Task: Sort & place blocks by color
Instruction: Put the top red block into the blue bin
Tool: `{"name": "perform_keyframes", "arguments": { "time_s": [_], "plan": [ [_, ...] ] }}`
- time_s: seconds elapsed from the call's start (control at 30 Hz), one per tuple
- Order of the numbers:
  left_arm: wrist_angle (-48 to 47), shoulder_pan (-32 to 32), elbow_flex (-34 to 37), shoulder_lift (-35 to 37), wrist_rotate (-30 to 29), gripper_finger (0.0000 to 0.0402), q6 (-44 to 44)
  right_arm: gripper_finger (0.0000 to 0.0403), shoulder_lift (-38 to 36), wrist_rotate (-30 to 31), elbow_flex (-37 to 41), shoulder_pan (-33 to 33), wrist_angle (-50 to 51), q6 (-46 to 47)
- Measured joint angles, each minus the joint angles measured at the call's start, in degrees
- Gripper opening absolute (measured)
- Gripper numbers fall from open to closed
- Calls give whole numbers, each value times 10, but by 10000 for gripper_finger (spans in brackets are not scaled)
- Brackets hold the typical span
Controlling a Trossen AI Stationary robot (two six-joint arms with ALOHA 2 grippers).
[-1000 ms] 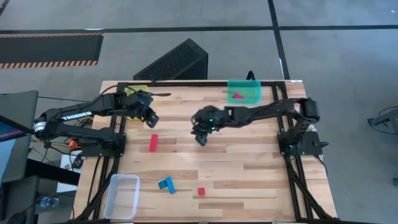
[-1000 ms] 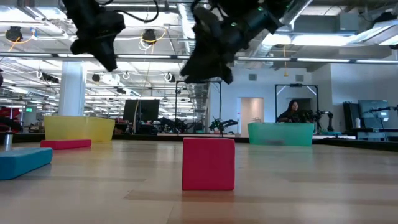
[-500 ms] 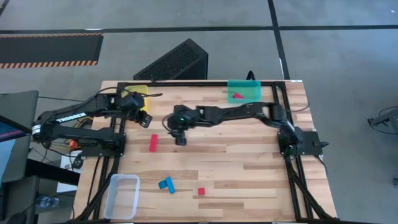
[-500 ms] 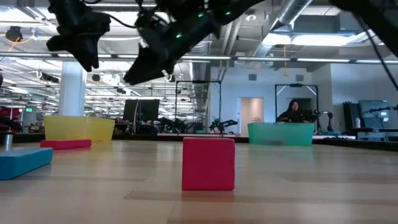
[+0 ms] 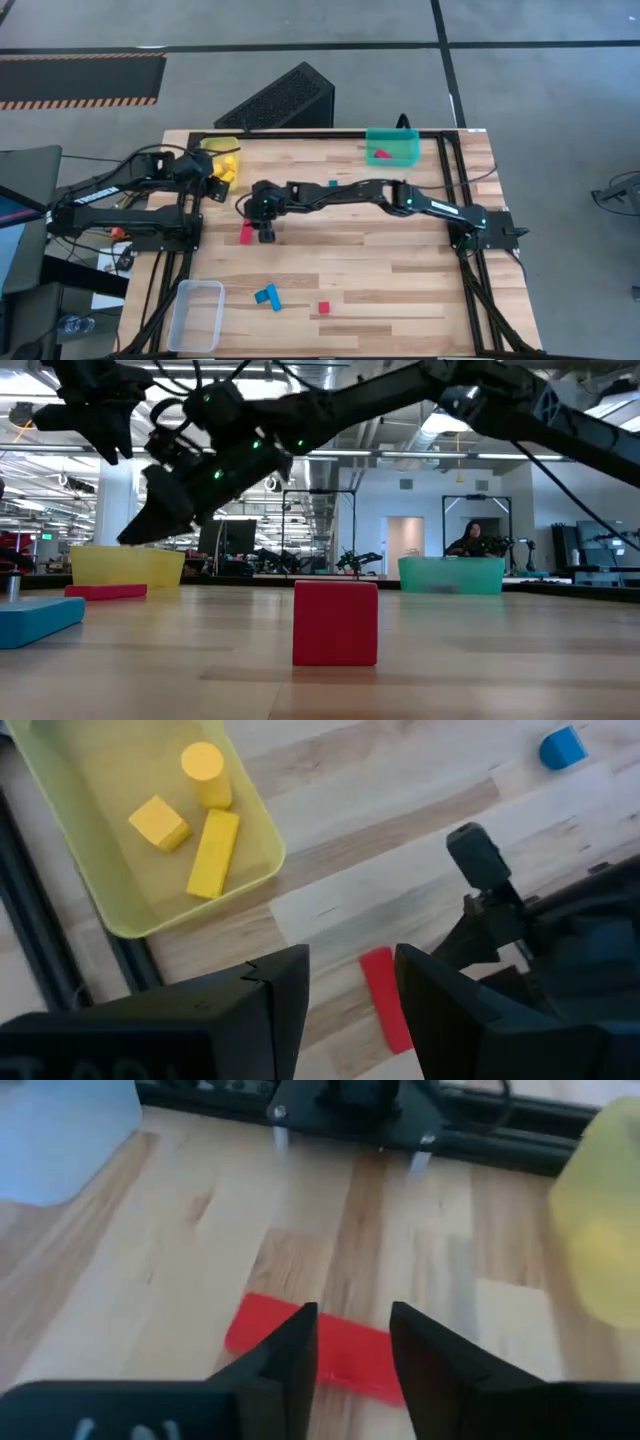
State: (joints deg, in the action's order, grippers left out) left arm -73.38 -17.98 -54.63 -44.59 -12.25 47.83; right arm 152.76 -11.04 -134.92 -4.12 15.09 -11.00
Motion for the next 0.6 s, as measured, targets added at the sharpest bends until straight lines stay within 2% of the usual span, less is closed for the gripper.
{"name": "perform_keyframes", "arguments": {
  "time_s": [0.33,0.47,0.6],
  "plan": [
    [-2,0,0,-18,-20,135,-1,73,44,-10,-1,-2,-24,23],
    [-2,0,0,-35,-19,135,-5,56,41,-12,-2,-6,49,43],
    [-4,0,0,-44,-19,135,-6,34,13,-25,-2,-6,190,61]
  ]
}}
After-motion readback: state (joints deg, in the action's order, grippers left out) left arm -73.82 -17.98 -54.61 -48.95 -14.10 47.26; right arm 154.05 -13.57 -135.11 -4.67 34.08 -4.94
